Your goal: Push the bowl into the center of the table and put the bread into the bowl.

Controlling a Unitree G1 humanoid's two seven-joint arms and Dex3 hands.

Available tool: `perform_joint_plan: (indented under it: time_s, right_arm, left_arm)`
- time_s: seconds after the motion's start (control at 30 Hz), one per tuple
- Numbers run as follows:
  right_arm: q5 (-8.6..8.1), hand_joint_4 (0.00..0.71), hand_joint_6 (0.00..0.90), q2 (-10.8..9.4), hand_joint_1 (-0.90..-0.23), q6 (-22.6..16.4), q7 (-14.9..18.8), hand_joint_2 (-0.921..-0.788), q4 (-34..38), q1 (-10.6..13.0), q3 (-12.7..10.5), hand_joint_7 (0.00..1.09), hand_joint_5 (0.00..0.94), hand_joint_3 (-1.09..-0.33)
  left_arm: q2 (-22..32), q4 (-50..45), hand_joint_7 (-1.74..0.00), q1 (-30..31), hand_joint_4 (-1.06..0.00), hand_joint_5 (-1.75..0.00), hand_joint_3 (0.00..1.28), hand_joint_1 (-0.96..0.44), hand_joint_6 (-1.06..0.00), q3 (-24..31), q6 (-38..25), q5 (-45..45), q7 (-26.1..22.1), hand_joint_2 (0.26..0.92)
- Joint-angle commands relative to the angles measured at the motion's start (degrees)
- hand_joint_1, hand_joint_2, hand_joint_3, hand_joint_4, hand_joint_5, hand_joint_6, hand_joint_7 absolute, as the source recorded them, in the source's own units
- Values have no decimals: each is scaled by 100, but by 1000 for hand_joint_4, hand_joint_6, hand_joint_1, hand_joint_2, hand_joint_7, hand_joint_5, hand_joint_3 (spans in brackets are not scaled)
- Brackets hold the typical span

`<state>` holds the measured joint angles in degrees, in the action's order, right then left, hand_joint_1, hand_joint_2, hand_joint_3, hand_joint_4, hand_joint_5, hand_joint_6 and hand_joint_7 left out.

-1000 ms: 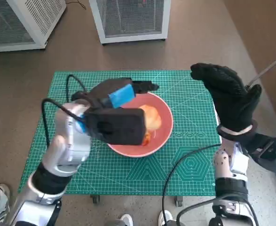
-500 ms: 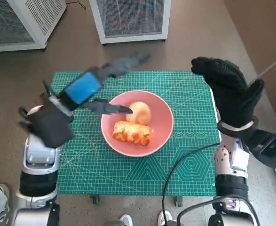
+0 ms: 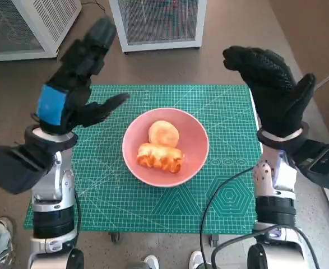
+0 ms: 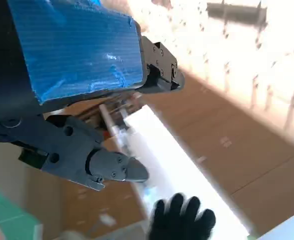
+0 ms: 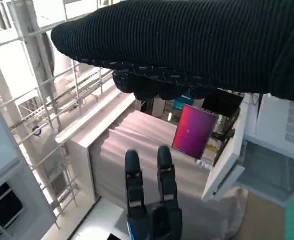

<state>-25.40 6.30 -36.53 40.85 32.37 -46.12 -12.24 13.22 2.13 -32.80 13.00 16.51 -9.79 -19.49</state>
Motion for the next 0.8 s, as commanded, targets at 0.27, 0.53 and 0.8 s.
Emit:
perform_joint_plan:
  time_s: [0.27, 0.53, 0.8]
  right_arm:
    - [285, 219, 335, -98, -533, -136, -259, -921, 284, -164, 126, 10, 0, -679]
    - [589, 221, 348, -129, -583, 83, -747, -921, 35, -90, 264, 17, 2, -613]
    - [736, 239, 363, -67, -612, 128, -964, -921, 67, -152, 310, 25, 9, -580]
  left_arm:
    - [-34, -313, -62, 290, -273, -36, 378, -636, -332, -5, 136, -214, 259, 921]
    - [-42, -292, -57, 366, -265, -24, 377, -627, -318, -36, 160, -325, 269, 921]
    - [-22, -187, -56, 338, -261, -17, 377, -632, -311, -67, 106, -430, 203, 921]
